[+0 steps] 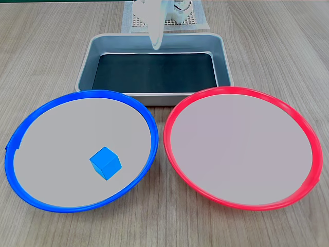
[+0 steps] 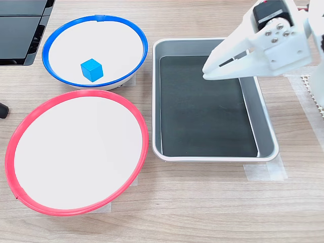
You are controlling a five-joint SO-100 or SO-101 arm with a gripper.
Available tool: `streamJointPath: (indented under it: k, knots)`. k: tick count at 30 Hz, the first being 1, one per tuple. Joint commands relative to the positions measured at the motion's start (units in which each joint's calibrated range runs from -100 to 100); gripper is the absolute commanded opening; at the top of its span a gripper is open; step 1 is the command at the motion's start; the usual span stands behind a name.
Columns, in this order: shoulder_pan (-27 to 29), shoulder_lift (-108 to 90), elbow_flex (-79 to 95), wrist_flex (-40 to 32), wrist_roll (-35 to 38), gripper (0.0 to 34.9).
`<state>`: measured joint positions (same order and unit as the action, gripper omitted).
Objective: Move a blue block from tray to blue dish
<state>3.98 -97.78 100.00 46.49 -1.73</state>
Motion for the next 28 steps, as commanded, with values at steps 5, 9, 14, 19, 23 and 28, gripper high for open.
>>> streamJointPath:
  k: [5,9,14,19,23,28]
  knots:
    - [0.68,-1.28,0.0,0.85,0.29,0.3]
    - [0.3,-1.28,0.0,0.85,0.49,0.3]
    - [0.3,-1.28,0.0,0.85,0.49,0.3]
    - [0.3,-1.28,0.0,0.85,0.49,0.3]
    - [0.3,-1.28,0.0,0.85,0.49,0.3]
    - [0.3,-1.28,0.0,0.85,0.49,0.3]
